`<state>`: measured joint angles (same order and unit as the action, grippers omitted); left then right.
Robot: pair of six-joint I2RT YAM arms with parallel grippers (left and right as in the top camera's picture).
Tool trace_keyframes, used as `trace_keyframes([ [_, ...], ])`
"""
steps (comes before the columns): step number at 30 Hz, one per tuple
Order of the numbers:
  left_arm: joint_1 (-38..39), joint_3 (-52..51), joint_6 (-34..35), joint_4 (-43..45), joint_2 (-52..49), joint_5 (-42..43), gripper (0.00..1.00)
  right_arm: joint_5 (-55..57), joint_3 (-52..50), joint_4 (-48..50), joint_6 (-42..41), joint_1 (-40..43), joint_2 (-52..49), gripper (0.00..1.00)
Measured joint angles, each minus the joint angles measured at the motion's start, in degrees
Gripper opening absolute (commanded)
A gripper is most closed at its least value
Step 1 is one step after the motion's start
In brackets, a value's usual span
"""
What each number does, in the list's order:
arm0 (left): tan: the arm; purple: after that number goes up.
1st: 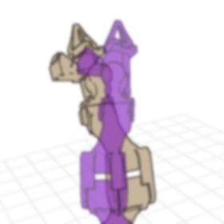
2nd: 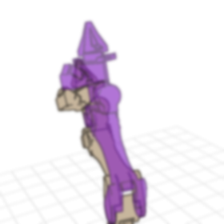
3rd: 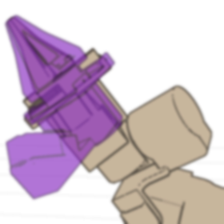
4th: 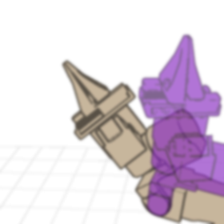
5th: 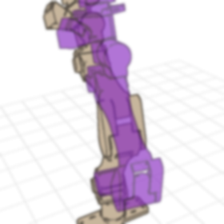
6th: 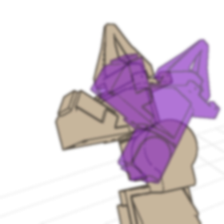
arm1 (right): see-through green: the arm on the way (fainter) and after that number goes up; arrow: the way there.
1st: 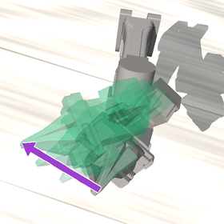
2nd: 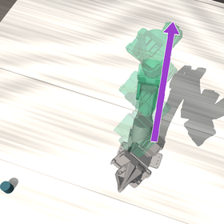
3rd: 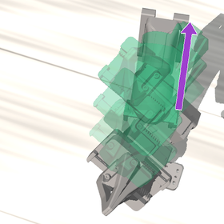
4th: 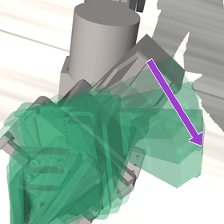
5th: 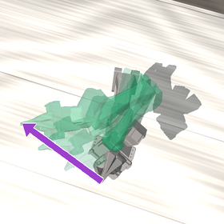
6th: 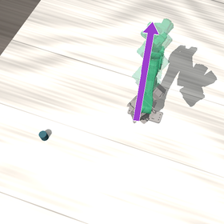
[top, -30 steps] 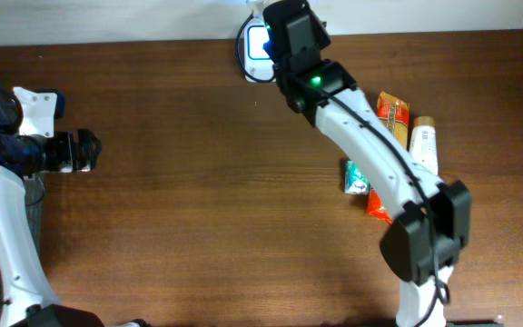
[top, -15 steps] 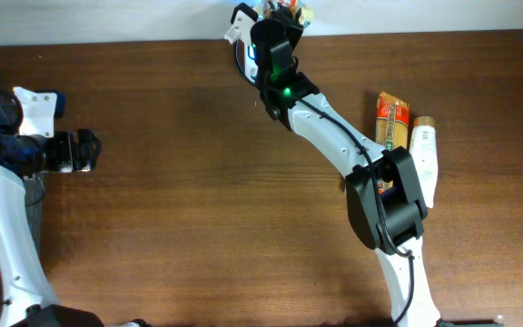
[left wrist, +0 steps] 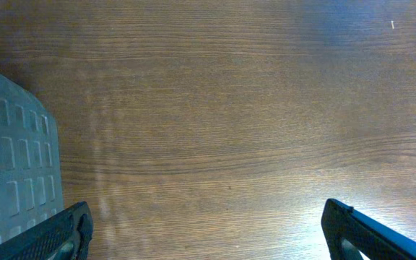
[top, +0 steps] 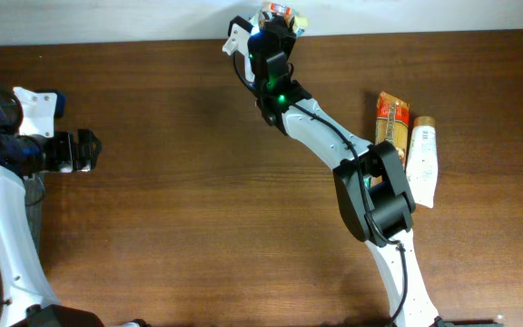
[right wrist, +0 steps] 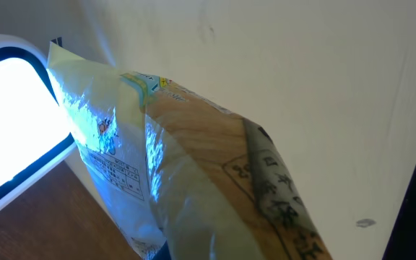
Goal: Scan the item barcode
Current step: 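Hold the snack bag barcode over the scanner with the right gripper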
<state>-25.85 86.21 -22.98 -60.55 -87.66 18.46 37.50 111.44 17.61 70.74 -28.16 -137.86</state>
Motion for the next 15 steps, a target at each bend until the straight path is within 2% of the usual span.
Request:
trace_keyframes([
  [15, 0.0, 0.0, 0.0, 0.0, 0.0, 0.0, 0.99, 0.9, 0.0, 0.0, 0.4, -0.1, 0.0, 0.04],
])
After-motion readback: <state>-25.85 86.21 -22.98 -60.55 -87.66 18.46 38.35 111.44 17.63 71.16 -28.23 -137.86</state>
